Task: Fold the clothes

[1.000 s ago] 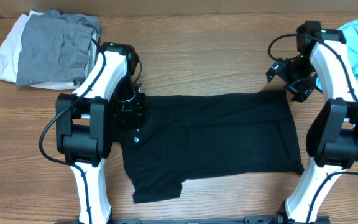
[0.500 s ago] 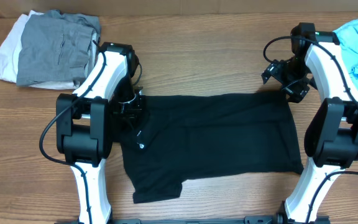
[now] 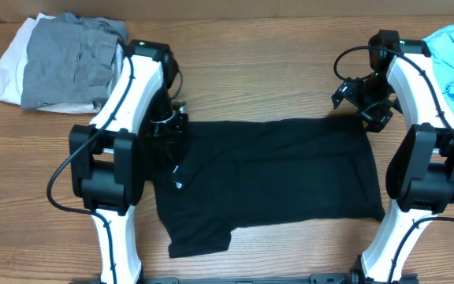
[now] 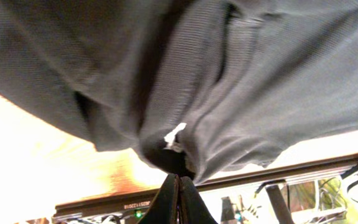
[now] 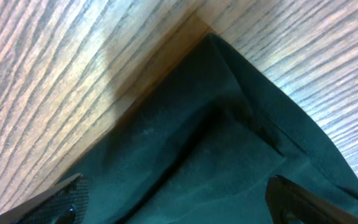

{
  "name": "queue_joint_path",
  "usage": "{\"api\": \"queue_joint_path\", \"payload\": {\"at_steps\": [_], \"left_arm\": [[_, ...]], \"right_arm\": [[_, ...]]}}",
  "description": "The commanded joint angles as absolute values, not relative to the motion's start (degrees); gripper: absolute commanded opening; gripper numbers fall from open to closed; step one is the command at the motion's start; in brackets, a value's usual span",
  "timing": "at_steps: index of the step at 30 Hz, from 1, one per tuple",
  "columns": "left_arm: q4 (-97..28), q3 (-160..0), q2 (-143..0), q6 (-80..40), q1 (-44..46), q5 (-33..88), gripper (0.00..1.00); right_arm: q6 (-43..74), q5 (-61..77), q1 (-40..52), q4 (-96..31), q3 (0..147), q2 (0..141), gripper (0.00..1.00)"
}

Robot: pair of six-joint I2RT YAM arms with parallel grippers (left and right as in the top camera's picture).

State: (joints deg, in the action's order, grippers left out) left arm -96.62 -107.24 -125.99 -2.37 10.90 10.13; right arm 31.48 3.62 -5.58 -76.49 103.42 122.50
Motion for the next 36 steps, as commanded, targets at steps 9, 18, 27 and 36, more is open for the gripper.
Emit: {"api": "queue_joint_path", "payload": {"at_steps": [9,18,27,36], "left_arm": [[-83.6,-108.0,-124.4,0.0,12.3,11.8,0.71],[-81.5,-107.9,-124.4,2.6,13.0,12.1,0.64],[-79.6,-104.1,-124.4,3.0,13.2,12.1,0.64],[-76.3,-101.4,-124.4,3.1,13.3,12.1,0.63]], "right_arm": [[31.0,3.6,-5.7,-76.6,103.1,120.8,0.95],[31.0,3.6,-5.7,-76.3,103.1,120.8,0.96],[31.0,3.6,-5.7,-76.2,103.1,120.8,0.96],[31.0,3.6,-5.7,-75.9,103.1,120.8,0.96]]}}
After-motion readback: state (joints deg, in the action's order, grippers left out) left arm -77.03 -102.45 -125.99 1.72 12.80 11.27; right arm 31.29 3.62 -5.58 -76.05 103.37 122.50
